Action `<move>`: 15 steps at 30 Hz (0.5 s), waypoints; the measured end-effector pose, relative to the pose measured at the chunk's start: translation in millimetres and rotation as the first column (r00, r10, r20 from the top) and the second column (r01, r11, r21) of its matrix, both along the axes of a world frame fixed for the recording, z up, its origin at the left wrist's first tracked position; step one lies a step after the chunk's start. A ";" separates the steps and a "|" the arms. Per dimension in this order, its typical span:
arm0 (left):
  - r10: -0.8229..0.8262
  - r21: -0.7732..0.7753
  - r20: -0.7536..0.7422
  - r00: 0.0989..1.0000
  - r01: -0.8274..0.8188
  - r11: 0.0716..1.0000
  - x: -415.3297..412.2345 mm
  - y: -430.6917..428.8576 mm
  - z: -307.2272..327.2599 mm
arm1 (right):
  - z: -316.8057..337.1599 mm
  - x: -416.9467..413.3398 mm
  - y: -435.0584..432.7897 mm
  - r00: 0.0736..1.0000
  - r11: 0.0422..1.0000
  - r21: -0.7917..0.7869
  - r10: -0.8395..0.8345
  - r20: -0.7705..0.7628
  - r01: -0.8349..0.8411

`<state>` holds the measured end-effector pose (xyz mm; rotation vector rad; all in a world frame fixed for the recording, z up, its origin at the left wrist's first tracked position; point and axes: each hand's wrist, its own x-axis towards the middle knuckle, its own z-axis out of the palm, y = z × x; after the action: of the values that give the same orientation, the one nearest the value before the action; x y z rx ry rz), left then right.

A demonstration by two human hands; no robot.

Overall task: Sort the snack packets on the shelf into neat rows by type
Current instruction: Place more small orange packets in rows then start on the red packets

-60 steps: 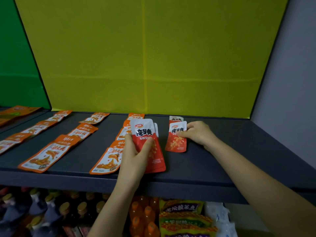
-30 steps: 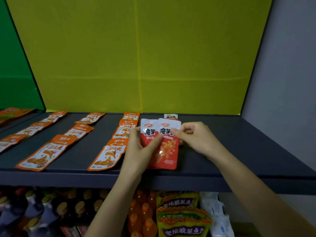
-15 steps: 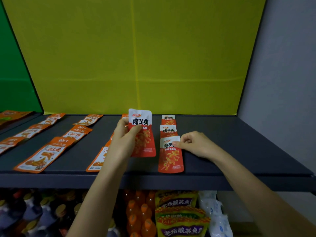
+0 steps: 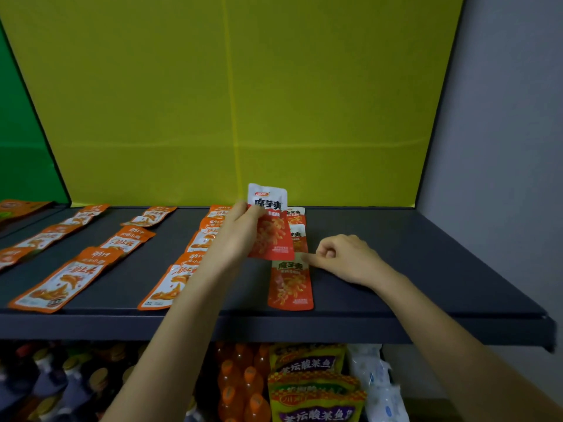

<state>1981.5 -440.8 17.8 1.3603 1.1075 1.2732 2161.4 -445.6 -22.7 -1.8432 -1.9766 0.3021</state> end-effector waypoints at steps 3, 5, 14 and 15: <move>-0.072 0.042 -0.151 0.986 0.079 0.996 24.3 15.7 14.4 | 4.2 20.9 -5.7 1.000 0.999 0.022 -0.029 0.001 0.029; -0.169 0.038 -0.280 0.945 0.187 0.982 45.3 29.9 22.3 | 8.2 38.8 -12.6 0.998 0.997 0.035 -0.067 -0.011 0.067; -0.273 -0.124 -0.595 0.756 0.249 0.961 132.9 103.6 2.6 | 12.7 113.9 -40.7 0.974 0.967 0.129 -0.208 -0.092 0.219; -0.268 -0.137 -0.612 0.745 0.233 0.963 138.2 110.3 -0.8 | 11.1 118.8 -42.2 0.973 0.966 0.130 -0.211 -0.095 0.223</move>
<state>2119.7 -330.5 17.0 1.8925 1.3223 0.5805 2280.2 -487.8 -11.6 -1.9044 -1.6790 0.1637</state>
